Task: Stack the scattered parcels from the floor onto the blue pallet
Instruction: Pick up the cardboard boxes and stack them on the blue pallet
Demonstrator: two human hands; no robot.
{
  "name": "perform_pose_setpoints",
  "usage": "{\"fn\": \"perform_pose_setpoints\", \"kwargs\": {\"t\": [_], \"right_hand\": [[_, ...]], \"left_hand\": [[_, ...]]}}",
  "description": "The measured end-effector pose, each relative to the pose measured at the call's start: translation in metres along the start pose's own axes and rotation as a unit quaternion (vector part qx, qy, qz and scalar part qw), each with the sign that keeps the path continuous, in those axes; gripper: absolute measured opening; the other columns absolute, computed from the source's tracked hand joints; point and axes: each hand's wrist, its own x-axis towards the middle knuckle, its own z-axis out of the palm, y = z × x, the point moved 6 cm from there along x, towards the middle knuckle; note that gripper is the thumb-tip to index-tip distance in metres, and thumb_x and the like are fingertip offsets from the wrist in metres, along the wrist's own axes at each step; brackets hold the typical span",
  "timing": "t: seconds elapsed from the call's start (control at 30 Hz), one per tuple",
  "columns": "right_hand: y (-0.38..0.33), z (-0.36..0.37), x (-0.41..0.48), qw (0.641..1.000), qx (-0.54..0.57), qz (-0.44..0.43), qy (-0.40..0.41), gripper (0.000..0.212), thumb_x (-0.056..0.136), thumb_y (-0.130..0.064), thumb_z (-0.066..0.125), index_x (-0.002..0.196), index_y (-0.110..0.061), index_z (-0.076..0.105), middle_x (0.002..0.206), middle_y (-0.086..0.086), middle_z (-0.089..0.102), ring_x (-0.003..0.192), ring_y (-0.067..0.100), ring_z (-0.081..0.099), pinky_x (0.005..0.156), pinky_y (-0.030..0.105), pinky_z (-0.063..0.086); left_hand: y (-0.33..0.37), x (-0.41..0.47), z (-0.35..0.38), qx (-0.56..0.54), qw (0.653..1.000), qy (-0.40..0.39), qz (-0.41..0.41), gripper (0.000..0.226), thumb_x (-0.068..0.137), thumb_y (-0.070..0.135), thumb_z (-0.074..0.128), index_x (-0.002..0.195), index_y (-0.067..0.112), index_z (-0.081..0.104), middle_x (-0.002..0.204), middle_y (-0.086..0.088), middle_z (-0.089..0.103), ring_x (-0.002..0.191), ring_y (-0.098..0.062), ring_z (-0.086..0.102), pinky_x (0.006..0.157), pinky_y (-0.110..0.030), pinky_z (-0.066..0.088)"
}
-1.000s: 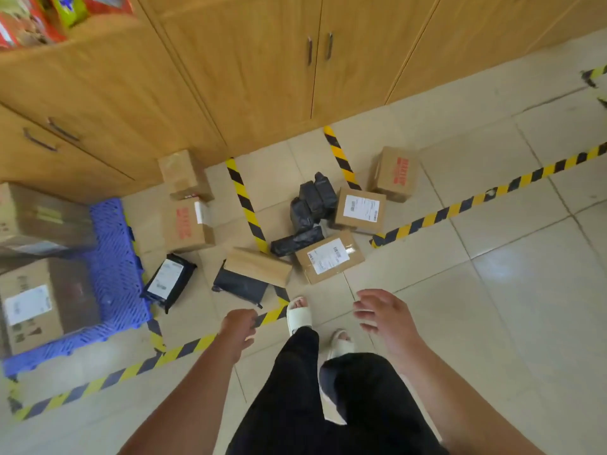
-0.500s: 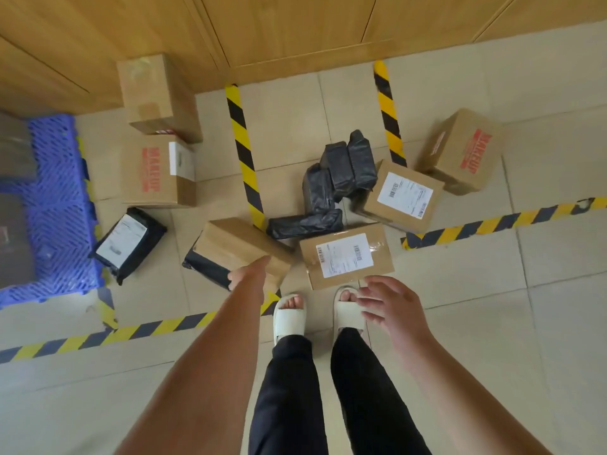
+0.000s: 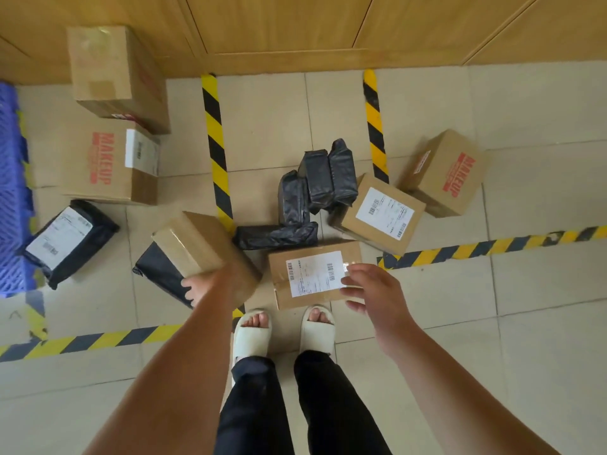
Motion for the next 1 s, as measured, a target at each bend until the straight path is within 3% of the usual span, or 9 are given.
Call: {"fn": "perform_pose_setpoints", "kwargs": {"t": [0.1, 0.2, 0.27, 0.4, 0.5, 0.6, 0.73, 0.87, 1.0], "right_hand": [[-0.005, -0.007, -0.024, 1.0, -0.009, 0.009, 0.003, 0.016, 0.097, -0.012, 0.057, 0.109, -0.008, 0.067, 0.099, 0.012, 0.072, 0.084, 0.022, 0.07, 0.067, 0.028, 0.053], [-0.017, -0.007, -0.071, 1.0, 0.0, 0.02, -0.007, 0.017, 0.096, -0.009, 0.058, 0.11, -0.005, 0.065, 0.103, 0.015, 0.07, 0.08, 0.021, 0.069, 0.055, 0.022, 0.053], [-0.033, -0.006, -0.109, 1.0, -0.012, 0.013, -0.019, 0.017, 0.096, -0.011, 0.058, 0.11, -0.008, 0.066, 0.106, 0.014, 0.07, 0.084, 0.021, 0.069, 0.052, 0.019, 0.052], [-0.075, -0.006, -0.186, 0.999, -0.019, -0.003, -0.04, 0.014, 0.096, -0.013, 0.058, 0.105, -0.013, 0.068, 0.106, 0.013, 0.072, 0.088, 0.021, 0.07, 0.059, 0.025, 0.054], [-0.111, -0.005, -0.243, 0.998, -0.014, -0.025, -0.059, 0.016, 0.097, -0.016, 0.058, 0.109, -0.012, 0.067, 0.106, 0.012, 0.072, 0.093, 0.022, 0.07, 0.072, 0.031, 0.054], [-0.149, -0.008, -0.294, 0.996, -0.008, -0.067, -0.057, 0.014, 0.099, -0.02, 0.056, 0.108, -0.016, 0.066, 0.106, 0.011, 0.073, 0.098, 0.025, 0.071, 0.074, 0.034, 0.056], [-0.173, -0.01, -0.354, 0.994, 0.026, -0.089, -0.066, 0.012, 0.098, -0.022, 0.058, 0.106, -0.015, 0.065, 0.106, 0.013, 0.073, 0.1, 0.028, 0.07, 0.079, 0.039, 0.056], [-0.166, -0.005, -0.388, 0.992, 0.069, -0.065, -0.086, 0.031, 0.095, -0.03, 0.064, 0.116, -0.009, 0.064, 0.108, 0.014, 0.071, 0.101, 0.03, 0.068, 0.074, 0.04, 0.056], [-0.148, 0.006, -0.413, 0.988, 0.086, -0.021, -0.128, 0.055, 0.084, -0.051, 0.071, 0.125, -0.015, 0.061, 0.12, 0.015, 0.066, 0.11, 0.032, 0.065, 0.085, 0.05, 0.057]], "left_hand": [[-0.014, 0.002, -0.016, -0.024, 0.996, -0.075, 0.04, 0.097, 0.055, 0.034, 0.081, 0.135, 0.01, 0.032, 0.136, -0.017, 0.043, 0.125, -0.039, 0.046, 0.106, -0.051, 0.04], [-0.036, -0.023, -0.083, 0.085, 0.985, -0.095, 0.116, 0.09, 0.066, 0.032, 0.078, 0.137, 0.004, 0.03, 0.137, -0.021, 0.04, 0.126, -0.039, 0.04, 0.108, -0.049, 0.036], [-0.049, -0.044, -0.129, 0.101, 0.975, -0.11, 0.165, 0.088, 0.067, 0.032, 0.08, 0.136, 0.007, 0.031, 0.136, -0.02, 0.039, 0.126, -0.039, 0.036, 0.107, -0.051, 0.036], [-0.065, -0.088, -0.226, 0.13, 0.947, -0.105, 0.273, 0.078, 0.066, 0.031, 0.076, 0.128, 0.017, 0.031, 0.126, -0.015, 0.041, 0.12, -0.037, 0.036, 0.097, -0.052, 0.042], [-0.071, -0.12, -0.294, 0.142, 0.921, -0.07, 0.355, 0.094, 0.058, 0.037, 0.082, 0.133, 0.029, 0.026, 0.126, -0.007, 0.042, 0.115, -0.031, 0.04, 0.09, -0.049, 0.046], [-0.07, -0.153, -0.348, 0.145, 0.885, -0.055, 0.44, 0.109, 0.051, 0.04, 0.083, 0.139, 0.034, 0.019, 0.131, 0.0, 0.04, 0.115, -0.026, 0.04, 0.094, -0.047, 0.046], [-0.066, -0.19, -0.414, 0.179, 0.8, 0.008, 0.573, 0.107, 0.057, 0.039, 0.074, 0.148, 0.031, 0.018, 0.132, 0.003, 0.039, 0.119, -0.025, 0.04, 0.103, -0.043, 0.036], [-0.06, -0.215, -0.462, 0.193, 0.668, 0.103, 0.711, 0.119, 0.037, 0.039, 0.088, 0.143, 0.022, 0.037, 0.122, -0.003, 0.055, 0.111, -0.029, 0.047, 0.099, -0.051, 0.041], [-0.058, -0.24, -0.5, 0.212, 0.54, 0.191, 0.792, 0.112, 0.033, 0.018, 0.087, 0.136, 0.02, 0.043, 0.123, -0.005, 0.049, 0.11, -0.03, 0.045, 0.101, -0.052, 0.033]]}}
